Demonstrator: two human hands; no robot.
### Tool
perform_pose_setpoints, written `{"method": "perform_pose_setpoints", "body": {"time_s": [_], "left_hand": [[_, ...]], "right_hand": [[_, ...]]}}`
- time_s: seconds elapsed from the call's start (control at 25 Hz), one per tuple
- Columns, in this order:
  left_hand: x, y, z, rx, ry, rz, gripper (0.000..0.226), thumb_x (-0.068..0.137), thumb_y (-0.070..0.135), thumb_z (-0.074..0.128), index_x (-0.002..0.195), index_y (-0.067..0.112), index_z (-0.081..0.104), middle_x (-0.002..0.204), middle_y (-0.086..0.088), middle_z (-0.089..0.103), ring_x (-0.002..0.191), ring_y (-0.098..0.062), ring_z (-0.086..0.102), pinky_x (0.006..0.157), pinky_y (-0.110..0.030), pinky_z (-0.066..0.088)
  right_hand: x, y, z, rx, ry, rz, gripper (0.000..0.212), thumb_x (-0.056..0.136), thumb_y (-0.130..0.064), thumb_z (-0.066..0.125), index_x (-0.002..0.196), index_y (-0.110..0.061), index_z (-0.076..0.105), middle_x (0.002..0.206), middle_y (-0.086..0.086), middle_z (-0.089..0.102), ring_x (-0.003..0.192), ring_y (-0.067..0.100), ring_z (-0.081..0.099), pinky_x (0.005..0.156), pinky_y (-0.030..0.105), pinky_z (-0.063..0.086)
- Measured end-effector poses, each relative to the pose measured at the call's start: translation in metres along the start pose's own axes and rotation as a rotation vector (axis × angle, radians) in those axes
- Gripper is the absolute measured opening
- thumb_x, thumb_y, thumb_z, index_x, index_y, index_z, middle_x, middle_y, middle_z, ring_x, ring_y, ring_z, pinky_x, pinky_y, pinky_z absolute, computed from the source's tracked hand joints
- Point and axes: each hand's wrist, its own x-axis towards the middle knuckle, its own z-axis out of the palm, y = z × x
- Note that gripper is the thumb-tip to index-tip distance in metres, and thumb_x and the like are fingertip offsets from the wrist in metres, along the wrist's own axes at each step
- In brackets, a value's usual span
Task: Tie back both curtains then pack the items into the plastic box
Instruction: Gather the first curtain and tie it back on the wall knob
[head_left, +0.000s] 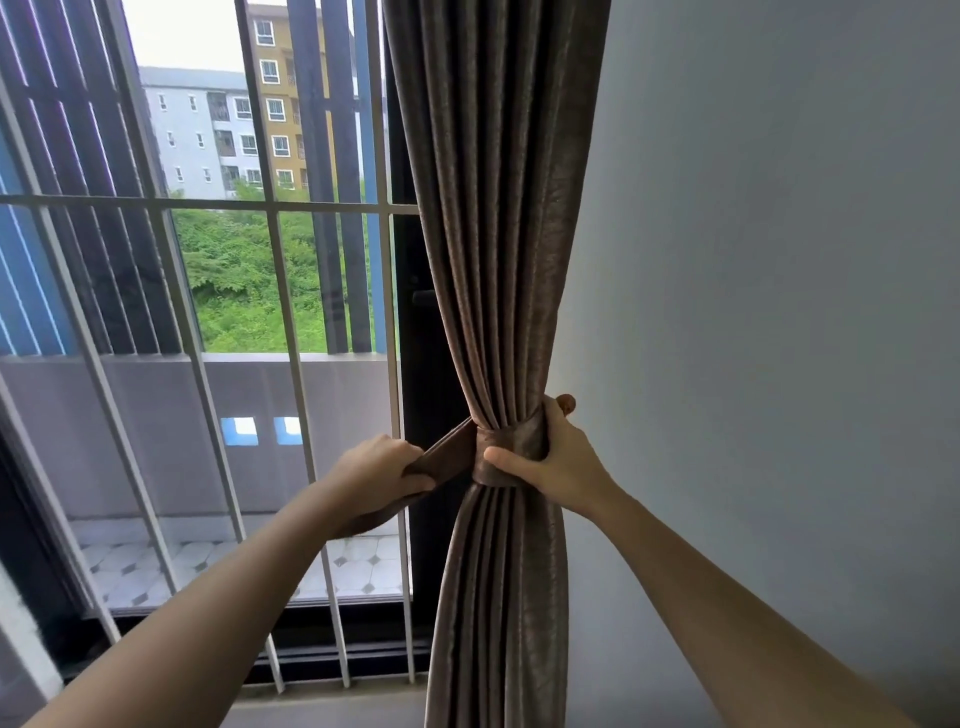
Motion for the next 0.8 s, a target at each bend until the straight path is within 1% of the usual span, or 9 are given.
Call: {"method": "perform_pose_setpoints", "body": {"time_s": [0.08, 0.12, 0.24, 0.4, 0.52, 0.6, 0.68, 0.72, 0.8], "left_hand": [[-0.006, -0.002, -0.006, -0.085, 0.038, 0.031, 0.021, 0.089, 0.034, 0.059, 0.095, 0.015, 0.067, 0.073, 0.006, 0.06, 0.067, -0.011, 0.059, 0.058, -0.016, 0.043], [-0.013, -0.002, -0.009, -0.108, 0.076, 0.049, 0.02, 0.089, 0.033, 0.059, 0.093, 0.015, 0.065, 0.068, 0.009, 0.058, 0.062, -0.006, 0.056, 0.055, -0.012, 0.04], [-0.042, -0.002, -0.008, -0.083, 0.189, 0.096, 0.022, 0.089, 0.037, 0.058, 0.087, 0.017, 0.064, 0.056, 0.021, 0.045, 0.049, 0.002, 0.047, 0.048, -0.011, 0.036], [-0.07, 0.026, -0.014, -0.24, 0.135, 0.179, 0.022, 0.086, 0.044, 0.054, 0.07, 0.029, 0.055, 0.046, 0.018, 0.05, 0.046, -0.003, 0.053, 0.048, -0.01, 0.037], [-0.062, 0.067, -0.02, -0.404, 0.097, 0.316, 0.035, 0.089, 0.026, 0.061, 0.06, 0.035, 0.044, 0.056, 0.023, 0.055, 0.056, 0.004, 0.054, 0.055, -0.007, 0.038], [-0.048, 0.085, -0.02, -0.444, 0.155, 0.338, 0.038, 0.088, 0.022, 0.062, 0.06, 0.039, 0.042, 0.059, 0.018, 0.053, 0.062, 0.005, 0.053, 0.059, -0.006, 0.037], [-0.032, 0.094, -0.016, -0.453, 0.242, 0.302, 0.038, 0.088, 0.022, 0.062, 0.06, 0.039, 0.042, 0.062, 0.017, 0.048, 0.064, 0.007, 0.052, 0.06, -0.005, 0.037], [-0.025, 0.097, -0.014, -0.446, 0.271, 0.272, 0.039, 0.088, 0.022, 0.062, 0.059, 0.038, 0.041, 0.062, 0.016, 0.047, 0.063, 0.008, 0.051, 0.059, -0.005, 0.036], [-0.015, 0.1, -0.009, -0.431, 0.314, 0.227, 0.04, 0.088, 0.02, 0.061, 0.056, 0.031, 0.041, 0.058, 0.014, 0.044, 0.06, 0.006, 0.05, 0.056, -0.006, 0.036]], "right_hand": [[-0.009, 0.003, -0.006, -0.003, -0.006, -0.019, 0.082, 0.072, -0.041, 0.076, 0.14, -0.023, 0.033, 0.135, -0.005, 0.049, 0.119, 0.014, 0.052, 0.101, 0.032, 0.046], [-0.014, 0.006, -0.008, -0.002, 0.02, -0.022, 0.081, 0.074, -0.038, 0.076, 0.14, -0.023, 0.034, 0.135, -0.008, 0.047, 0.119, 0.011, 0.049, 0.101, 0.029, 0.044], [-0.034, 0.017, -0.017, 0.022, 0.123, -0.027, 0.066, 0.082, -0.017, 0.069, 0.139, -0.023, 0.036, 0.131, -0.013, 0.046, 0.116, 0.002, 0.046, 0.105, 0.023, 0.036], [-0.033, 0.016, -0.026, 0.042, -0.083, 0.05, 0.069, 0.082, 0.011, 0.05, 0.141, -0.022, 0.036, 0.143, -0.001, 0.044, 0.132, 0.012, 0.041, 0.114, 0.033, 0.029], [-0.027, 0.01, -0.021, 0.123, -0.117, 0.052, 0.065, 0.073, 0.004, 0.048, 0.135, -0.019, 0.045, 0.133, -0.001, 0.05, 0.128, 0.016, 0.044, 0.106, 0.03, 0.037], [-0.025, 0.009, -0.02, 0.241, -0.107, 0.076, 0.065, 0.062, -0.009, 0.044, 0.127, -0.017, 0.051, 0.124, -0.002, 0.053, 0.116, 0.012, 0.052, 0.088, 0.013, 0.044], [-0.025, 0.011, -0.021, 0.35, -0.104, 0.097, 0.059, 0.064, -0.007, 0.042, 0.121, -0.015, 0.053, 0.12, 0.001, 0.054, 0.104, 0.005, 0.054, 0.073, 0.005, 0.045], [-0.025, 0.013, -0.022, 0.379, -0.107, 0.107, 0.054, 0.069, -0.001, 0.042, 0.12, -0.016, 0.053, 0.122, 0.001, 0.053, 0.105, 0.004, 0.054, 0.073, 0.004, 0.046], [-0.025, 0.017, -0.026, 0.378, -0.161, 0.112, 0.061, 0.075, 0.015, 0.034, 0.123, -0.018, 0.051, 0.131, 0.001, 0.05, 0.117, 0.008, 0.05, 0.086, 0.011, 0.044]]}}
